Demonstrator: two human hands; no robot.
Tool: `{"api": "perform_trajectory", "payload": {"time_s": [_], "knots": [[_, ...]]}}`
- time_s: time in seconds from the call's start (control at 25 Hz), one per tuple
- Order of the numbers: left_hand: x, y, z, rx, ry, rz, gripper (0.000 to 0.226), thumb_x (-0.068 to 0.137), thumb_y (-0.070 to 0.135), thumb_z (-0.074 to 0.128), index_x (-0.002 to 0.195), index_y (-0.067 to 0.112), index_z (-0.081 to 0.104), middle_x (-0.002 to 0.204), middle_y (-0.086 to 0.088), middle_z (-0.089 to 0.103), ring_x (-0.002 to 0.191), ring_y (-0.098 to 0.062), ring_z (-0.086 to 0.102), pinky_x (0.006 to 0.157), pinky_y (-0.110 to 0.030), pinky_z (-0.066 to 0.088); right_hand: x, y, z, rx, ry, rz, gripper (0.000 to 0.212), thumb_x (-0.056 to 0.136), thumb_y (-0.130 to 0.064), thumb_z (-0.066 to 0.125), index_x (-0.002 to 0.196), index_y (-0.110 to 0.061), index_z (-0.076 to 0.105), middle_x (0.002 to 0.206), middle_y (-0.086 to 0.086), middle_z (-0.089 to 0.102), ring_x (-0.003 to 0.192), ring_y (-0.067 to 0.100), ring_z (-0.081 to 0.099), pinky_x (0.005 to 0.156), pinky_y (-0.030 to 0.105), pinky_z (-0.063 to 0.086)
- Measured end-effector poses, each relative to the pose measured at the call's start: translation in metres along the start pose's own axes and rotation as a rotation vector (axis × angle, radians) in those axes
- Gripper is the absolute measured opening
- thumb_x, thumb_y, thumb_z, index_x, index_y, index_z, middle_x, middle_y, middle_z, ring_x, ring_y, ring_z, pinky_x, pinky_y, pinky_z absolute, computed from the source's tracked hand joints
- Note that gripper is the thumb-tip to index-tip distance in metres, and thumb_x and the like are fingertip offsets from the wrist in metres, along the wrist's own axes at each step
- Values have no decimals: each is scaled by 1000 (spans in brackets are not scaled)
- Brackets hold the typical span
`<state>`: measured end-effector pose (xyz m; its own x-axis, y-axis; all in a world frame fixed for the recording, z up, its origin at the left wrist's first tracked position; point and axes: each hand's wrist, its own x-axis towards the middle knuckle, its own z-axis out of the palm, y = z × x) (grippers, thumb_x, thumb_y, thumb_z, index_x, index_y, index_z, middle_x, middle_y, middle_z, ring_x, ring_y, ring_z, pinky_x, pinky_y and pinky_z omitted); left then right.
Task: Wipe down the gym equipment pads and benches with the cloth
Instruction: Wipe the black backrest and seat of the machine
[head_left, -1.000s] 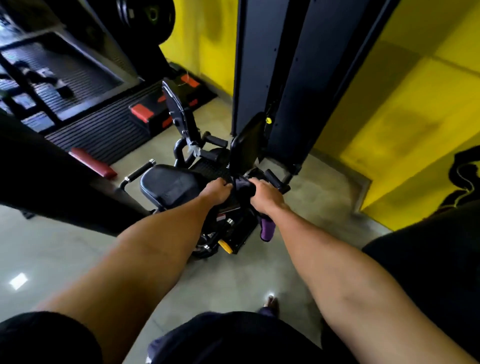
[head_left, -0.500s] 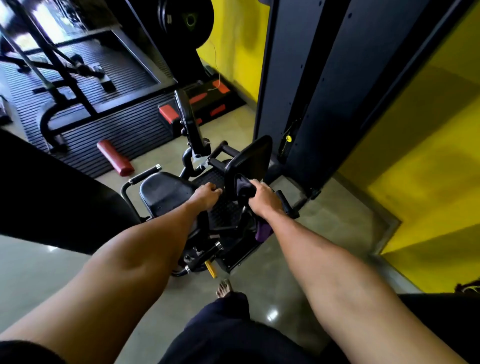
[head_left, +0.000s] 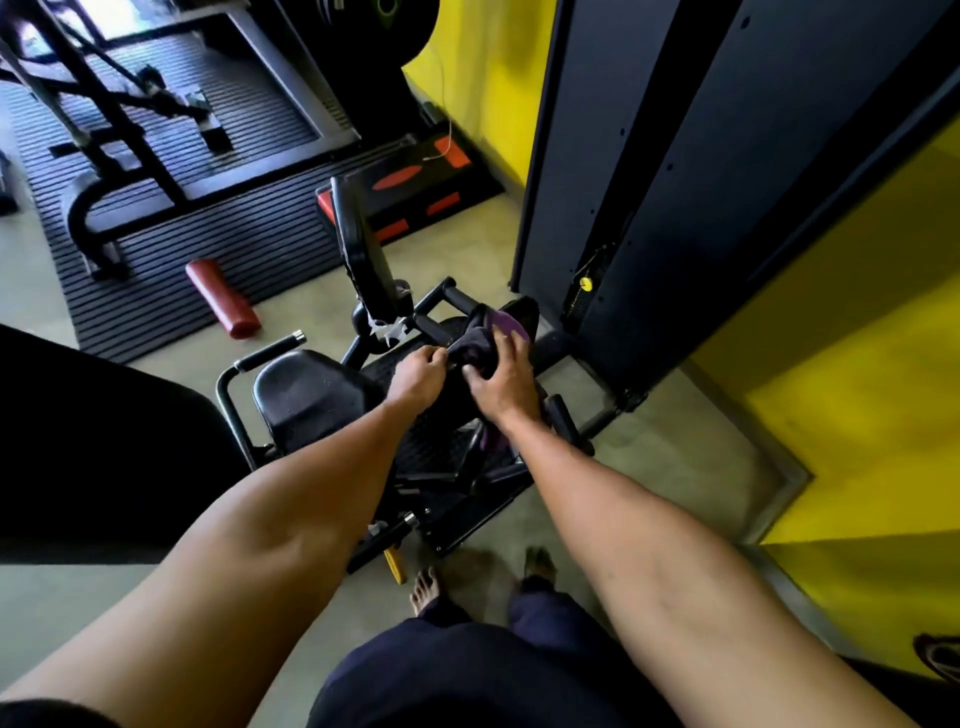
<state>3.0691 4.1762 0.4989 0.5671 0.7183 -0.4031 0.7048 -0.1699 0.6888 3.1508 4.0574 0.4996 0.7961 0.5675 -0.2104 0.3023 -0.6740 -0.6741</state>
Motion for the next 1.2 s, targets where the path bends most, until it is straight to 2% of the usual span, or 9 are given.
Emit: {"api": "perform_trajectory", "payload": {"time_s": [0.12, 0.2, 0.32, 0.52, 0.68, 0.76, 0.88, 1.0, 1.2], "knots": [[-2, 2, 7, 14, 133, -44, 33, 104, 36, 44, 120, 20, 68, 123, -11, 68, 113, -31, 61, 84, -30, 41, -5, 8, 21, -7, -137, -71, 87, 95, -58, 59, 164, -30, 14, 171, 7, -6, 157, 33, 0, 126, 49, 7], [-8, 1, 14, 23, 197, -76, 28, 103, 35, 46, 112, 20, 68, 118, -11, 69, 110, -32, 62, 80, -30, 38, -10, 23, 27, 47, -145, -148, 79, 98, -56, 55, 163, -36, 14, 171, 3, -11, 157, 32, -6, 126, 50, 2], [-16, -11, 29, 45, 194, -101, 23, 103, 39, 47, 105, 22, 62, 111, -15, 70, 104, -34, 64, 79, -34, 44, -1, 47, 24, 75, -170, -308, 72, 95, -56, 59, 157, -51, 23, 170, -5, -11, 157, 34, -3, 123, 54, 16], [-29, -16, 78, -162, 152, -128, 41, 106, 44, 35, 142, 31, 52, 139, -6, 61, 128, -23, 56, 108, -39, 43, 75, 38, -2, 160, -340, -301, 65, 92, -48, 69, 151, -48, 40, 170, -1, 6, 153, 28, 24, 120, 47, 34], [-27, 8, 93, -363, 241, -217, 48, 109, 45, 32, 153, 30, 41, 153, -5, 49, 140, -22, 46, 118, -41, 35, 78, 30, -11, 167, -462, -337, 69, 90, -71, 51, 154, -51, 33, 170, -6, 8, 153, 27, 24, 121, 51, 28], [-19, 22, 91, -426, 299, -222, 51, 109, 43, 32, 157, 26, 34, 159, -5, 40, 146, -21, 38, 121, -41, 29, 49, 56, -15, 256, -477, -364, 71, 90, -74, 41, 156, -49, 30, 170, -12, 4, 155, 21, 17, 119, 45, 20], [-8, 37, 93, -476, 371, -228, 51, 110, 39, 33, 160, 29, 26, 164, -1, 32, 149, -18, 32, 122, -38, 26, 26, 100, -24, 411, -561, -343, 69, 95, -63, 44, 159, -42, 27, 170, -15, 5, 156, 5, 5, 124, 41, 15], [-5, 42, 98, -520, 417, -183, 47, 111, 32, 32, 157, 34, 31, 162, 2, 35, 147, -16, 34, 122, -38, 28, 34, 100, -20, 454, -625, -320, 61, 100, -53, 36, 159, -43, 24, 170, -13, 2, 156, 3, 0, 128, 46, 12], [9, 45, 92, -528, 416, -196, 44, 110, 32, 34, 154, 34, 40, 155, 0, 47, 141, -14, 44, 117, -35, 35, 72, 51, 6, 562, -463, -311, 54, 100, -31, 34, 152, -33, 43, 161, 0, 22, 148, 14, 29, 123, 42, 30]]}}
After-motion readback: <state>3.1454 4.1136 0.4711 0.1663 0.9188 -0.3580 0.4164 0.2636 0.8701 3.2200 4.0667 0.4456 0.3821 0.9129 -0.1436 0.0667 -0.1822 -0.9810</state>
